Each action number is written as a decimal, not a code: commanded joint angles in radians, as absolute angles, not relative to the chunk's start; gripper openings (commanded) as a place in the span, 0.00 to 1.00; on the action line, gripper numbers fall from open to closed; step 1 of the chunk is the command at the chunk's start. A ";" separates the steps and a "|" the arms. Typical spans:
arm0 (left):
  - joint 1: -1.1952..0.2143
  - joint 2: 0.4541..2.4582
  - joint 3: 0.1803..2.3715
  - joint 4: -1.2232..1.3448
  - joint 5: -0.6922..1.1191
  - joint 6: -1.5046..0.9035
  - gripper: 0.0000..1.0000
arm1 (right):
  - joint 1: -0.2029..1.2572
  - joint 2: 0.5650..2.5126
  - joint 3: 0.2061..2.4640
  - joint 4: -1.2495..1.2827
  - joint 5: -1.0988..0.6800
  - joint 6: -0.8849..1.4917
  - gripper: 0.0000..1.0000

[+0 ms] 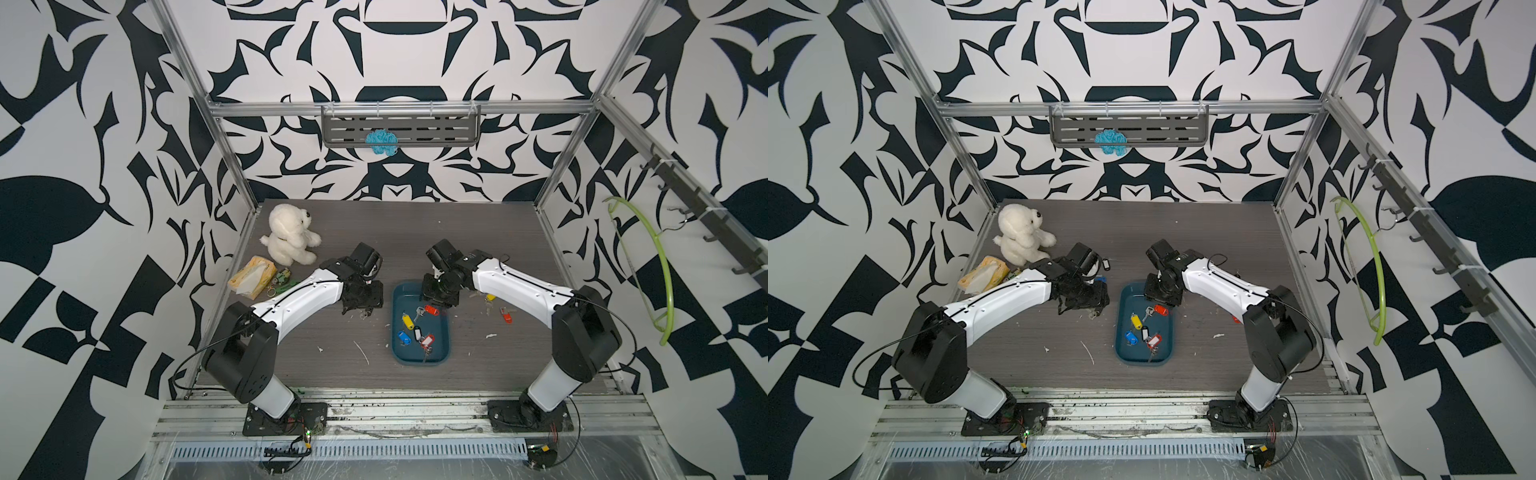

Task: Take the keys out of the storage box
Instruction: Pick up the key from the storage box.

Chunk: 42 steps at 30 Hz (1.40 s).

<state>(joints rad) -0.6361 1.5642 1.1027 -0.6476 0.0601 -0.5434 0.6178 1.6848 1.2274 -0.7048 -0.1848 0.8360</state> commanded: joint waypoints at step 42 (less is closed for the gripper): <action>-0.647 1.586 1.100 -0.664 0.058 -0.535 0.56 | 0.646 1.738 1.335 -0.783 -0.048 0.852 0.00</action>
